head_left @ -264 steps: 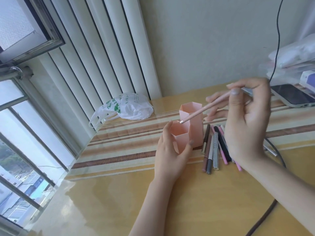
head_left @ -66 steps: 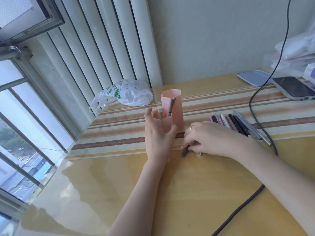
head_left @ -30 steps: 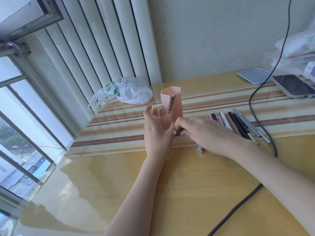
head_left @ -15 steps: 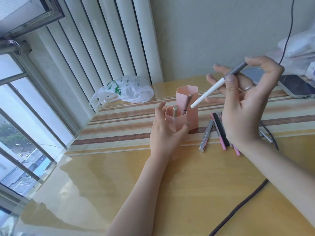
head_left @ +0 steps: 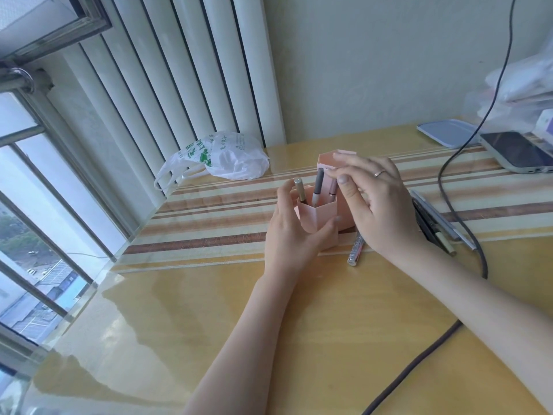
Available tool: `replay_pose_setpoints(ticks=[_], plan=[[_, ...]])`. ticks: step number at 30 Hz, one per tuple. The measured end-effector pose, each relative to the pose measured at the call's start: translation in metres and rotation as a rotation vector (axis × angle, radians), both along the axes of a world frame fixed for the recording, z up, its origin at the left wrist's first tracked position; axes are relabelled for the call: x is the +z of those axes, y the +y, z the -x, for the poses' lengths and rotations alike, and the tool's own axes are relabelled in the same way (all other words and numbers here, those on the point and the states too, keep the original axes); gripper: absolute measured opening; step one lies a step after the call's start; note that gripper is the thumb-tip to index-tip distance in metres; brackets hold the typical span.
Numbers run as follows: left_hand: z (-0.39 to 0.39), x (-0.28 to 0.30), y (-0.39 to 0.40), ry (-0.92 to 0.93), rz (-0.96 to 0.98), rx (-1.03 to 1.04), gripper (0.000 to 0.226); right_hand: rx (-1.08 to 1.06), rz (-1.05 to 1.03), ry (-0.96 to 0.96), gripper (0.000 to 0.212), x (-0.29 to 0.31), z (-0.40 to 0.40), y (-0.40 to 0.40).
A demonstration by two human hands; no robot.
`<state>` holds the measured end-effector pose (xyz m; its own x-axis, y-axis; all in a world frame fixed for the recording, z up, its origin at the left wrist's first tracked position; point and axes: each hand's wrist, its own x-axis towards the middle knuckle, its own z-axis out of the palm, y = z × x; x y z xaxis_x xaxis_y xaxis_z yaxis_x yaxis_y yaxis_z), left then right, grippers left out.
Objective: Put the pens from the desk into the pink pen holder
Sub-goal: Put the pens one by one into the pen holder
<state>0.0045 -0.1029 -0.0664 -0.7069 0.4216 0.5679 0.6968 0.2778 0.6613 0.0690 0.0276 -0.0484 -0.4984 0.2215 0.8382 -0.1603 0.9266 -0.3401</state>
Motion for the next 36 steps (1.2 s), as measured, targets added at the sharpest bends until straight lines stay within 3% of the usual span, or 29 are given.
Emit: replay_pose_setpoints(ticks=[5,8,11,14,18,21,25,28,32,36], plan=[[-0.002,0.0,0.001,-0.004,0.019,0.033,0.074,0.076,0.048,-0.005,0.033,0.006,-0.003,0.007],[0.002,0.001,-0.001,-0.079,-0.005,0.122,0.072,0.103,0.218,-0.044,0.018,0.02,-0.012,0.02],[0.01,0.001,-0.004,-0.123,-0.075,0.197,0.07,0.148,0.265,-0.475,0.034,0.024,-0.019,0.037],[0.011,0.0,-0.003,-0.137,-0.068,0.213,0.07,0.135,0.018,-0.931,0.052,0.014,-0.019,0.042],[0.011,-0.001,-0.003,-0.138,-0.067,0.207,0.069,0.187,0.061,-1.149,0.049,0.012,-0.019,0.043],[0.012,-0.001,-0.002,-0.138,-0.069,0.206,0.069,0.202,0.076,-1.174,0.034,0.014,-0.021,0.04],[0.013,-0.002,-0.004,-0.129,-0.087,0.2,0.069,0.137,-0.121,-1.054,0.013,0.015,-0.019,0.029],[0.012,-0.001,-0.005,-0.116,-0.09,0.168,0.073,0.194,-0.238,-0.687,0.006,0.016,-0.015,0.017],[0.007,0.002,-0.003,-0.063,-0.038,0.126,0.083,0.324,0.096,-0.077,0.01,0.031,-0.018,0.002],[0.006,0.001,-0.002,-0.082,-0.038,0.059,0.081,0.456,0.453,0.167,0.015,0.038,-0.021,-0.006]])
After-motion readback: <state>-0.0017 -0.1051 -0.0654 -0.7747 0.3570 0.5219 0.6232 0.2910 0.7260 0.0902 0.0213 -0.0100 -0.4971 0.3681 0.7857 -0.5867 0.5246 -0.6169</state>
